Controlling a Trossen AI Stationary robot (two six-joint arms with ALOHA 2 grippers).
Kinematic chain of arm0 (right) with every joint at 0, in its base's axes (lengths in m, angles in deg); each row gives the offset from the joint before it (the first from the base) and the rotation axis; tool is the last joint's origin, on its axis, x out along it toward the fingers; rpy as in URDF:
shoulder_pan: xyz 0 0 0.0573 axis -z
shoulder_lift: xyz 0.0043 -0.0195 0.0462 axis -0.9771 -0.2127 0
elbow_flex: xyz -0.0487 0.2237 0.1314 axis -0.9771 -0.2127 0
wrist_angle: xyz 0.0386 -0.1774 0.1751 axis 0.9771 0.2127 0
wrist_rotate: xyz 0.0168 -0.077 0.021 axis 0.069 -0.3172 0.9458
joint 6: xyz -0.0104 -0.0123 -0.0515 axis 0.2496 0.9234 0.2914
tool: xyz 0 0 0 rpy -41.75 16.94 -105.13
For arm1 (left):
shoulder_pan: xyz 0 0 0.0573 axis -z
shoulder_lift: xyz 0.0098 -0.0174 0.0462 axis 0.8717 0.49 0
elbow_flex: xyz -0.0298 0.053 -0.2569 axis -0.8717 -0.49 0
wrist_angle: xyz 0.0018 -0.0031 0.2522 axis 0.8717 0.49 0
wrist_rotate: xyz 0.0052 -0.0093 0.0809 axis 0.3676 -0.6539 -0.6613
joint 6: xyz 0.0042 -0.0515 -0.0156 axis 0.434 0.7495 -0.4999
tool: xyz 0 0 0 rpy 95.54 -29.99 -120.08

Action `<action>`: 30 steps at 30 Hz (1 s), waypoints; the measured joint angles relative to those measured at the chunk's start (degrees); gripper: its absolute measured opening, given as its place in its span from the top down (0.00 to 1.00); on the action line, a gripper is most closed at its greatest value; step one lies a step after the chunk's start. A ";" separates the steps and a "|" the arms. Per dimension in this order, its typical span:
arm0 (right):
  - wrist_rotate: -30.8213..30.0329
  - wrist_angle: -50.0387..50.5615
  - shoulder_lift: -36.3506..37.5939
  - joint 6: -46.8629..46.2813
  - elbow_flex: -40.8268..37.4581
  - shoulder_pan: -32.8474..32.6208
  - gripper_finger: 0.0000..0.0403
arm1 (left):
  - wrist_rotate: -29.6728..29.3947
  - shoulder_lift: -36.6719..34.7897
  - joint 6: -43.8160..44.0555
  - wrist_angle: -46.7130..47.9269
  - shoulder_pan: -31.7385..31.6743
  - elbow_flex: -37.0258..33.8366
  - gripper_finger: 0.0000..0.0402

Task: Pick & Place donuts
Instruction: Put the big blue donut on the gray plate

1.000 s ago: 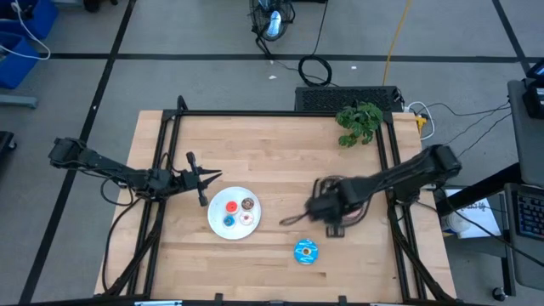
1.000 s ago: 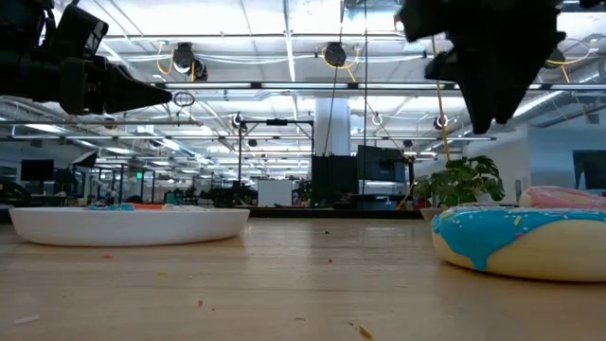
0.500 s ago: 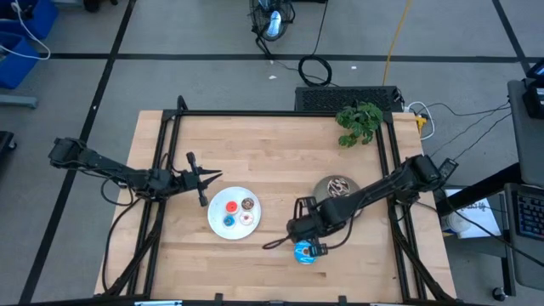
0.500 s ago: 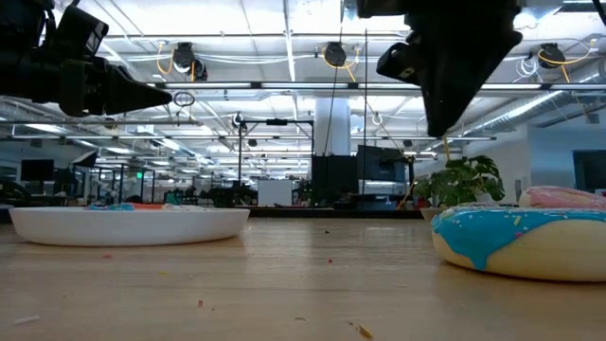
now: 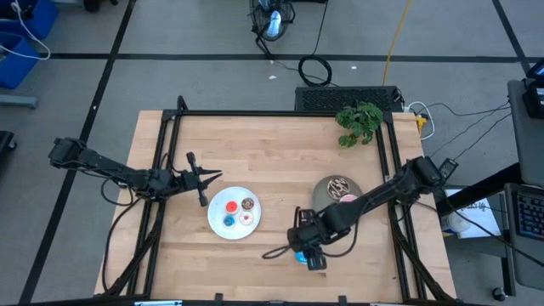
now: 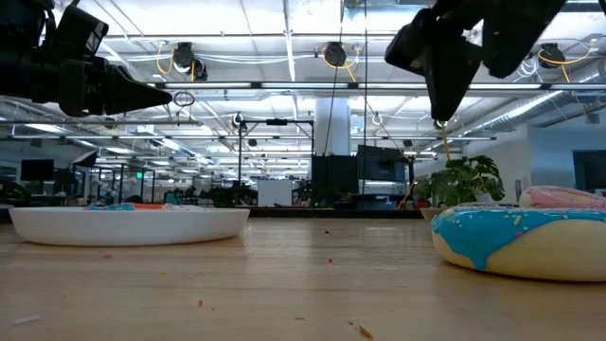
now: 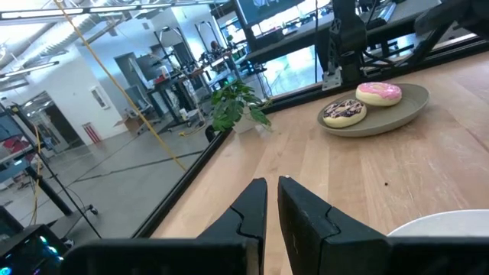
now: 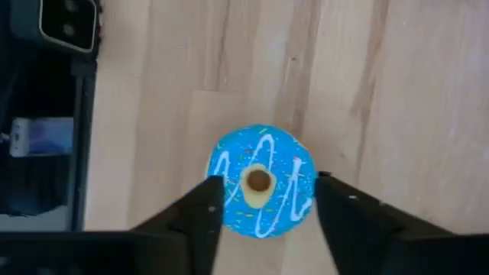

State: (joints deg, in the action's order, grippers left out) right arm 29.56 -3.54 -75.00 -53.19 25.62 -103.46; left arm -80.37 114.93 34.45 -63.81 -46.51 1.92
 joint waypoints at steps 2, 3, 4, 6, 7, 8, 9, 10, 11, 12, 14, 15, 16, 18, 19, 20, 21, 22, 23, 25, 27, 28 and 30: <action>-1.53 -0.38 0.00 1.83 -0.49 -0.83 0.42 | 0.02 -0.02 0.00 0.00 0.00 0.00 0.90; -2.63 -0.90 0.00 2.46 -0.98 -1.20 0.39 | 0.00 -0.02 0.00 0.00 0.02 0.00 0.90; -3.80 -1.34 -0.02 2.63 -1.43 -1.54 0.36 | 0.00 -0.01 0.00 0.00 0.00 0.00 0.90; -5.54 -2.85 -0.02 2.56 -2.55 -1.85 0.31 | 0.00 -0.01 0.02 0.00 0.01 0.00 0.90; -6.10 -4.08 -0.12 2.15 -3.21 -1.87 0.30 | 0.00 -0.01 0.02 0.00 0.00 0.00 0.90; -6.34 -4.82 -0.18 1.65 -3.89 -1.84 0.29 | 0.01 0.00 0.02 0.00 0.01 0.00 0.90; -6.36 -5.04 -0.24 1.19 -4.49 -1.79 0.28 | 0.00 0.00 0.02 0.00 0.00 0.00 0.90; -6.36 -4.95 -0.28 0.76 -5.07 -1.74 0.28 | 0.00 -0.02 0.02 -0.02 0.02 0.00 0.90; -6.41 -4.82 -0.28 0.46 -5.66 -1.70 0.28 | 0.00 -0.02 0.02 -0.02 0.00 0.00 0.90; -6.43 -5.08 -0.28 0.30 -6.23 -1.70 0.27 | 0.00 0.00 0.02 -0.02 0.00 0.00 0.90; -6.38 -6.26 -0.28 0.06 -7.56 -1.72 0.27 | 0.00 -0.02 0.02 -0.02 0.01 0.00 0.90; -6.40 -6.78 -0.28 -0.16 -8.23 -1.74 0.27 | 0.00 0.00 0.03 -0.02 0.00 0.00 0.90; -6.38 -7.41 -0.28 -0.26 -8.87 -1.76 0.27 | 0.00 -0.01 0.04 -0.02 0.00 0.00 0.90; -6.46 -9.38 -0.28 -0.39 -9.93 -1.76 0.27 | 0.00 -0.02 0.04 -0.02 0.01 0.00 0.90; -6.57 -10.42 -0.28 -0.71 -10.39 -1.76 0.27 | 0.00 -0.02 0.04 -0.02 0.00 0.00 0.90; -6.62 -11.40 -0.28 -0.93 -10.90 -1.74 0.27 | 0.00 -0.02 0.04 -0.02 0.00 0.00 0.90; -6.64 -12.29 -0.28 -0.96 -11.46 -1.72 0.27 | 0.00 -0.02 0.06 -0.02 0.02 0.00 0.90; -6.64 -12.98 -0.28 -0.96 -12.06 -1.72 0.27 | 0.00 -0.02 0.07 -0.04 0.00 0.00 0.90; -6.61 -13.56 -0.28 -0.97 -12.68 -1.72 0.27 | 0.00 0.00 0.07 -0.02 0.01 0.00 0.90; -6.50 -15.07 -0.28 -1.57 -13.98 -1.72 0.27 | 0.00 0.00 0.07 -0.02 0.02 0.00 0.90; -6.43 -15.74 -0.28 -2.29 -15.27 -1.74 0.27 | 0.00 -0.01 0.07 -0.02 0.01 0.00 0.90; -6.55 -15.83 -0.28 -2.47 -15.87 -1.74 0.27 | 0.00 -0.01 0.07 -0.02 0.02 0.00 0.90; -6.73 -16.86 -0.28 -2.94 -17.33 -1.72 0.27 | 0.00 0.00 0.07 -0.02 0.00 0.00 0.90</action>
State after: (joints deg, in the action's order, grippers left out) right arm 22.84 -20.41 -75.29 -56.14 8.29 -105.18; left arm -80.37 114.93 34.51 -63.83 -46.51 1.92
